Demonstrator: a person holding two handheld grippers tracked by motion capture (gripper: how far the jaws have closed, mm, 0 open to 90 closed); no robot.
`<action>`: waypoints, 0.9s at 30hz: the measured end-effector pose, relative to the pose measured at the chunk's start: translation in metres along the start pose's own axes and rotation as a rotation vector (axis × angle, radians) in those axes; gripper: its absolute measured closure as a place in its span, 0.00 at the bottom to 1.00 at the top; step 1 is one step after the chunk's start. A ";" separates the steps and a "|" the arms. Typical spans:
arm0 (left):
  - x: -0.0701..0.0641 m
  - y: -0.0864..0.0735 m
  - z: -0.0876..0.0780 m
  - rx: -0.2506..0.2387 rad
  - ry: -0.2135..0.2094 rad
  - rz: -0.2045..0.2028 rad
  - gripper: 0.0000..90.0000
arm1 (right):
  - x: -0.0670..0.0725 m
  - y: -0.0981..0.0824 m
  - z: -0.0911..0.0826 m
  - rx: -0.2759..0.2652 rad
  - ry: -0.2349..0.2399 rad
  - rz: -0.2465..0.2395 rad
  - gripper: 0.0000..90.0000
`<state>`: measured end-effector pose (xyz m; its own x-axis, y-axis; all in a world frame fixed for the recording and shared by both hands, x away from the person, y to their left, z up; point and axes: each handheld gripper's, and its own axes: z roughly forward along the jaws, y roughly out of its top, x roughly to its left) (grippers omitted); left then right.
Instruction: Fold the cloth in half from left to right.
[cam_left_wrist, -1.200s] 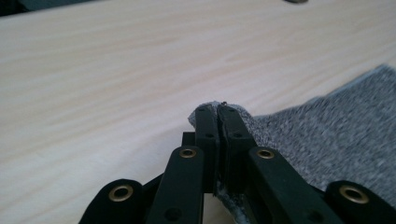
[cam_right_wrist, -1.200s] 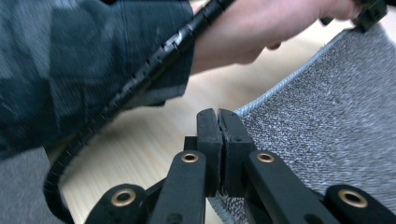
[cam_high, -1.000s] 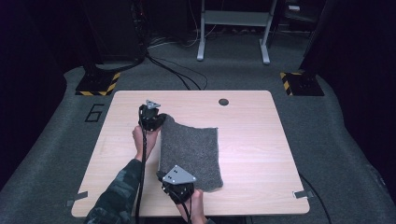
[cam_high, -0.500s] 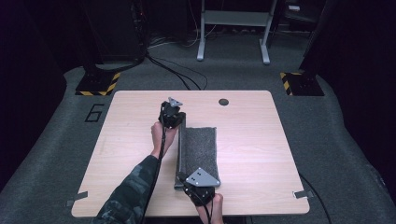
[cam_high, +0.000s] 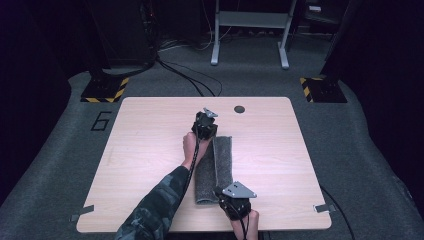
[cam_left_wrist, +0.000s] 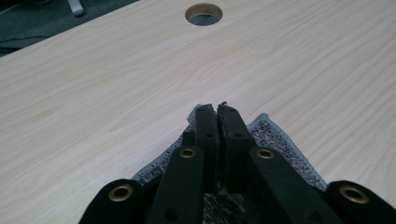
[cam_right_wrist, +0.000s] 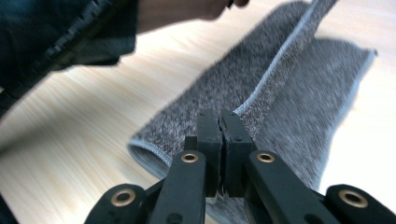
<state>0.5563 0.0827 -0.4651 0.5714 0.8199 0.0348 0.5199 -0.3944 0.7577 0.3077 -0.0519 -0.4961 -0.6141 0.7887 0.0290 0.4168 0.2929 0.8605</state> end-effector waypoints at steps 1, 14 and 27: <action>-0.002 0.000 0.003 0.006 -0.004 -0.002 0.97 | -0.002 -0.002 0.000 0.005 -0.009 0.007 0.98; -0.003 0.002 0.003 0.013 -0.094 -0.042 0.43 | -0.022 -0.023 -0.009 0.080 -0.057 0.046 0.90; 0.025 -0.042 -0.031 0.059 -0.079 -0.050 0.24 | -0.058 0.008 0.000 0.097 -0.055 0.084 0.36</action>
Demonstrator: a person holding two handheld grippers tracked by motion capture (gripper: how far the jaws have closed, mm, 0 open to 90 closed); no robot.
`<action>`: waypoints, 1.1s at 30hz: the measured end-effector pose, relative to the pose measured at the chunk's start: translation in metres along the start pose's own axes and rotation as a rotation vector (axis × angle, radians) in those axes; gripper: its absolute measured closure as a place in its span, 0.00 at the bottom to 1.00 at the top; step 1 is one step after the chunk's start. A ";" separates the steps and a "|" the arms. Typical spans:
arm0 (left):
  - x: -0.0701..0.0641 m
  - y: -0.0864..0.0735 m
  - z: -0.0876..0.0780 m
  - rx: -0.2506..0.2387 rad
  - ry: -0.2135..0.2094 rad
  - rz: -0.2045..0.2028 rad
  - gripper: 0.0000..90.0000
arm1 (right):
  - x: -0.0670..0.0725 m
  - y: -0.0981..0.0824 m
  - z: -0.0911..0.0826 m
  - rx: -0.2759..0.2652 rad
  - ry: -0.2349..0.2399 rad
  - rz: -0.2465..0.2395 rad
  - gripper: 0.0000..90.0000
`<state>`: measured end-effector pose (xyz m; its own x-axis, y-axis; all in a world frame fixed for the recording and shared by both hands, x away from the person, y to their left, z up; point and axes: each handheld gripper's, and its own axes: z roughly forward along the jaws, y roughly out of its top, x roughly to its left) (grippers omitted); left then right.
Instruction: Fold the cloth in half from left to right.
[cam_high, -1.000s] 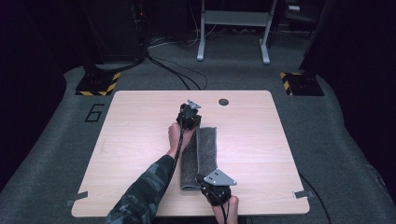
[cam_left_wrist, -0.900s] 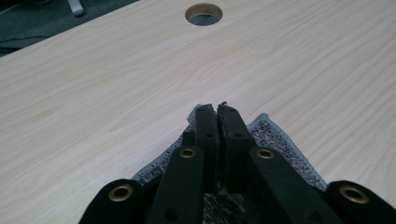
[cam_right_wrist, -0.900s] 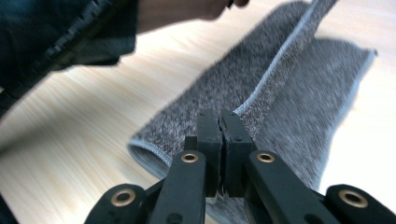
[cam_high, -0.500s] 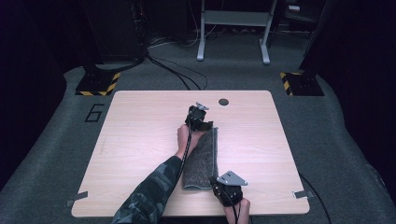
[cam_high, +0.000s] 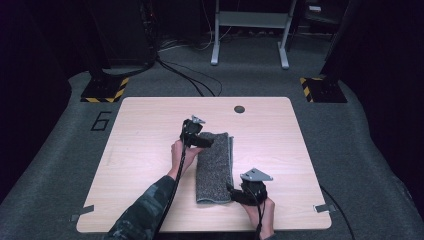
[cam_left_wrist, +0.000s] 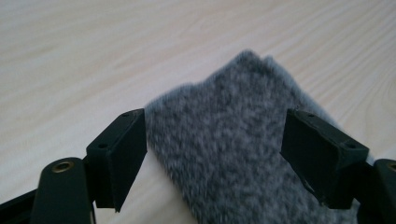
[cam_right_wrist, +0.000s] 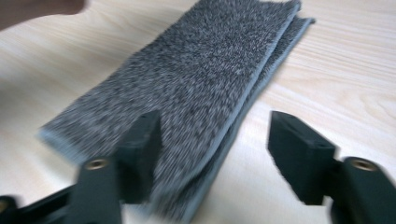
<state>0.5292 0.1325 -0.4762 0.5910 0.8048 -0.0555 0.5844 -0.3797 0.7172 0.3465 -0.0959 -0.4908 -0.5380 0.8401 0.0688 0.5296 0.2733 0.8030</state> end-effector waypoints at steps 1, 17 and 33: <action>0.000 -0.005 0.000 0.011 -0.001 -0.003 0.23 | -0.003 0.003 0.008 0.016 0.005 -0.008 0.31; -0.011 -0.056 0.001 0.083 0.025 0.055 0.19 | 0.005 -0.008 0.043 0.156 -0.027 -0.075 0.21; -0.012 -0.077 -0.031 0.025 -0.017 0.047 0.18 | 0.015 -0.013 0.024 0.137 0.043 -0.061 0.21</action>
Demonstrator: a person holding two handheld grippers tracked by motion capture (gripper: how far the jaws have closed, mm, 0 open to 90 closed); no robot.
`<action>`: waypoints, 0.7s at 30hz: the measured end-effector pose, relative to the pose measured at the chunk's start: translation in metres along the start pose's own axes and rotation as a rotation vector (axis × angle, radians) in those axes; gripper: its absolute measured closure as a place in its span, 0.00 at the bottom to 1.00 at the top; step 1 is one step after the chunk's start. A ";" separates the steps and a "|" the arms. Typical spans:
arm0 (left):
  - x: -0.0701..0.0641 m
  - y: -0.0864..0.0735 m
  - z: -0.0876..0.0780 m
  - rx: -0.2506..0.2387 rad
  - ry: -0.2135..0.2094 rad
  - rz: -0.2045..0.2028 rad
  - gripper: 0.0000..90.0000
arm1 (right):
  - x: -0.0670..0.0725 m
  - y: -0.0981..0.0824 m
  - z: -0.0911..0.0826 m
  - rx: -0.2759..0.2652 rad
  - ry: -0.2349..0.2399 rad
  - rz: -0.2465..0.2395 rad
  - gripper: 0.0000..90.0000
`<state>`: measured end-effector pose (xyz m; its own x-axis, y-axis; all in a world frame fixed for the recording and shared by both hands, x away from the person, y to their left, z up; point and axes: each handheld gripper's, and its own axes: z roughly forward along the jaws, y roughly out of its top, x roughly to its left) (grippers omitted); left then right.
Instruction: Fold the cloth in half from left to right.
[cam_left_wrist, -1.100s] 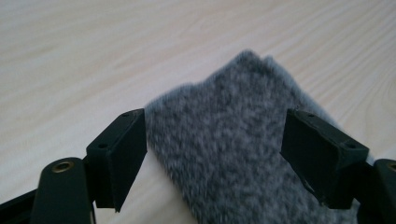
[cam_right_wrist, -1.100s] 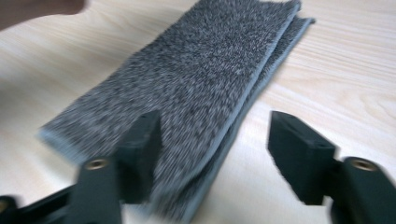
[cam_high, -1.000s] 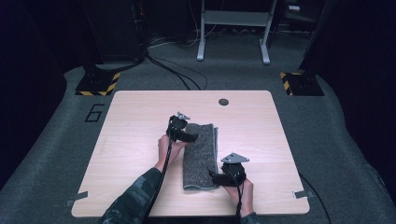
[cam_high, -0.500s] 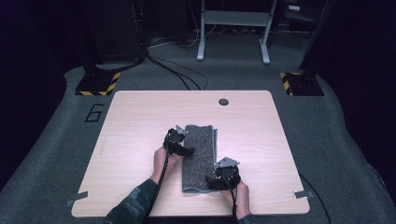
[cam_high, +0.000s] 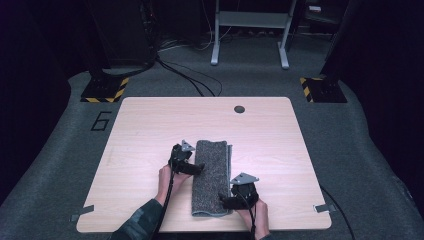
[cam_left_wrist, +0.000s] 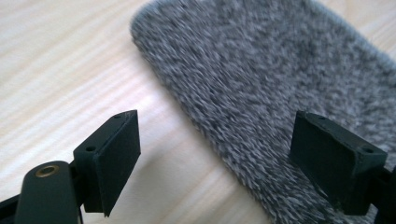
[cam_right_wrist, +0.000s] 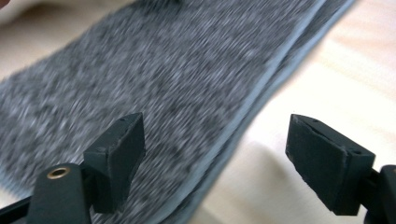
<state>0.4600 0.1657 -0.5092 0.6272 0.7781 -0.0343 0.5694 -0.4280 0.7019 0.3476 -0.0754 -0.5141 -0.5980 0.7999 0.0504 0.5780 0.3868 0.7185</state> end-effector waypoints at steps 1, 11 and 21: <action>0.003 0.001 -0.001 -0.011 -0.003 -0.016 0.18 | -0.004 0.004 -0.001 -0.007 0.000 -0.012 0.21; 0.032 0.018 -0.001 -0.038 0.002 -0.106 0.18 | -0.046 0.053 0.015 -0.026 -0.025 0.026 0.23; 0.045 0.032 0.015 -0.042 0.009 -0.148 0.20 | -0.076 0.085 0.041 -0.005 -0.041 0.082 0.26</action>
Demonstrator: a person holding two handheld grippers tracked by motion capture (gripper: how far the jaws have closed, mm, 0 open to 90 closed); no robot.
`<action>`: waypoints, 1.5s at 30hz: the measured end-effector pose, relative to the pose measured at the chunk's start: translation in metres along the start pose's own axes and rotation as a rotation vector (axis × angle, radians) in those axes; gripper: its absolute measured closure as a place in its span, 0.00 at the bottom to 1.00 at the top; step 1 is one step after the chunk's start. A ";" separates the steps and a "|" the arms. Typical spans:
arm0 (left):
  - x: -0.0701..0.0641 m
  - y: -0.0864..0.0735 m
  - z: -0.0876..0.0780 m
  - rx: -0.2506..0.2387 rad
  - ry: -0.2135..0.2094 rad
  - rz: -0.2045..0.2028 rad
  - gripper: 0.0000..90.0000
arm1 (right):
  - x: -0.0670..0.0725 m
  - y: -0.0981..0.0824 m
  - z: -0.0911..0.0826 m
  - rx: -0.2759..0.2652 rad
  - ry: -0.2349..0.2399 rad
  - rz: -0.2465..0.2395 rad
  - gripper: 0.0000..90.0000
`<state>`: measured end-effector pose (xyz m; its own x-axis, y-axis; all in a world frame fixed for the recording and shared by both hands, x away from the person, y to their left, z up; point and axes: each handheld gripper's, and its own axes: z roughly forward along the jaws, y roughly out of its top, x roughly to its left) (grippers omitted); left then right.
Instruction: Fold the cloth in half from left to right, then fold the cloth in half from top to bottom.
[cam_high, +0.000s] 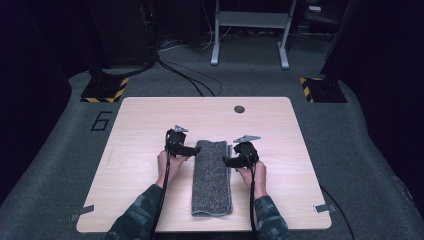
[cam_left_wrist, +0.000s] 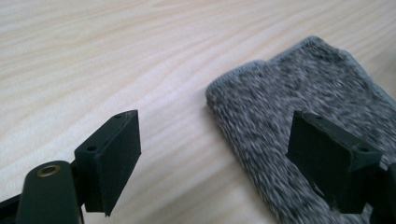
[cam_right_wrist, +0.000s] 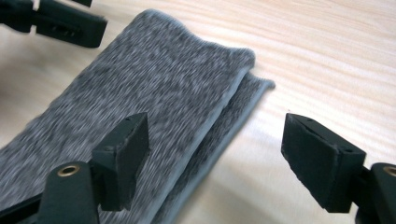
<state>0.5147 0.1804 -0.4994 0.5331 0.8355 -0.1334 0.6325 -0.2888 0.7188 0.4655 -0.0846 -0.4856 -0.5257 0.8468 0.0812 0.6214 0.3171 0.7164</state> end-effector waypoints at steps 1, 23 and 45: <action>0.001 0.002 0.002 0.002 0.002 -0.002 0.20 | -0.004 0.007 0.007 0.010 -0.005 0.025 0.27; -0.006 0.008 0.030 0.048 0.024 0.018 0.40 | -0.020 0.025 0.061 0.059 -0.072 0.100 0.53; -0.019 0.005 0.029 0.034 0.004 0.075 0.94 | -0.009 0.020 0.059 0.019 -0.059 0.076 0.94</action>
<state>0.5239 0.1496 -0.5132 0.5775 0.8128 -0.0766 0.6096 -0.3669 0.7027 0.5172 -0.0603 -0.5131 -0.4415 0.8924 0.0937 0.6695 0.2581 0.6966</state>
